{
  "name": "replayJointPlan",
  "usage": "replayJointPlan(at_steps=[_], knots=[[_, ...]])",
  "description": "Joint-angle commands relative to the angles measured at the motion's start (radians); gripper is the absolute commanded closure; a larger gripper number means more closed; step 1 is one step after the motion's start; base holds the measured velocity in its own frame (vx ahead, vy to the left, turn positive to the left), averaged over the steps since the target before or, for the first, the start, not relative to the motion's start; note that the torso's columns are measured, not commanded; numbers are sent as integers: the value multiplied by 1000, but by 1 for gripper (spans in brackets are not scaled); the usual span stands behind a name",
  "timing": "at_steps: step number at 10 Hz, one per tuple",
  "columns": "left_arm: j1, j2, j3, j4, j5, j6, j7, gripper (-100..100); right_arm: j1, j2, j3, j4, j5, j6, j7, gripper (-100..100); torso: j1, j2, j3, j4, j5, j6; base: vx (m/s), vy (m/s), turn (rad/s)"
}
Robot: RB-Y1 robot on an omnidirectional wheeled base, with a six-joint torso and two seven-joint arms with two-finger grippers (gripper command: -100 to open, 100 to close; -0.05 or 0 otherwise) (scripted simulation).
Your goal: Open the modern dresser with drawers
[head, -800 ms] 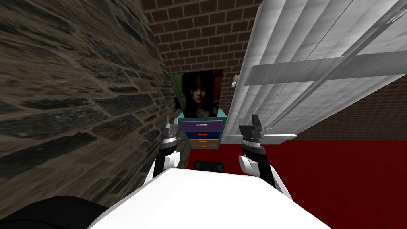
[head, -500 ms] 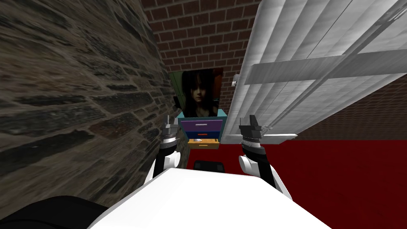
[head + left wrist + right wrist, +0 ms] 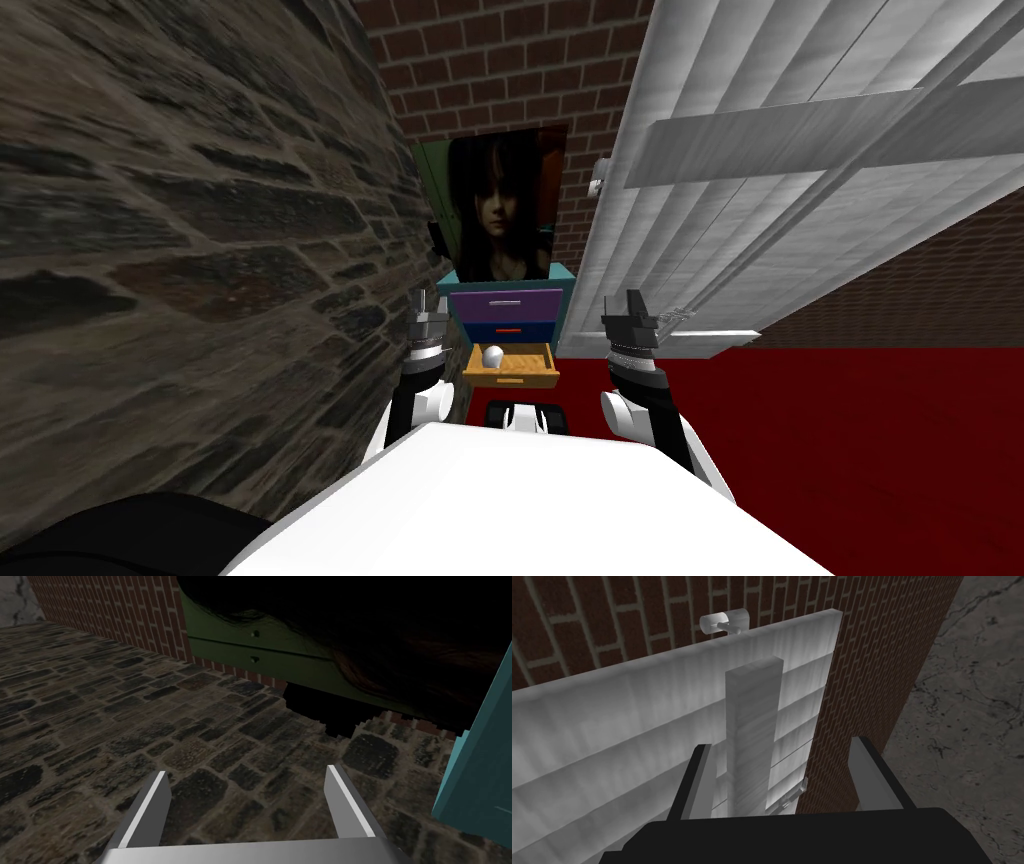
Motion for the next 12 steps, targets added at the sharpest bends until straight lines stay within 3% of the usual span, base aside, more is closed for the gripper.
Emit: replayJointPlan(at_steps=[1, 2, 4, 7, 12], knots=[[0, 0, 0, 0, 0, 0, 0, 0, 0, 0, 0, 0, 0, 0, 0, 0, 0, 74, -148, 74, 0, 0, 0, 0, 0], [-1, 34, 0, 1, 0, 8, 0, -100, 0, 0, 0, 0, 0, 0, 0, 0, 0, 148, -295, 148, 0, 0, 9, -2, -6], [-2, 80, -2, 3, 0, 25, -1, -100, 0, 0, 0, 0, 0, 0, 0, 0, 0, 190, -384, 190, 0, 0, 9, -8, -9], [-5, 141, -5, 9, -2, 81, -2, -100, 0, 0, 0, 1, 0, 0, 0, 0, 0, 194, -390, 194, 0, 0, 25, -13, -18], [-10, 164, -10, 19, -3, 169, -4, -100, 0, 0, 0, 1, 0, 0, 0, 0, 0, 194, -389, 194, 0, 0, 32, -18, -18]])
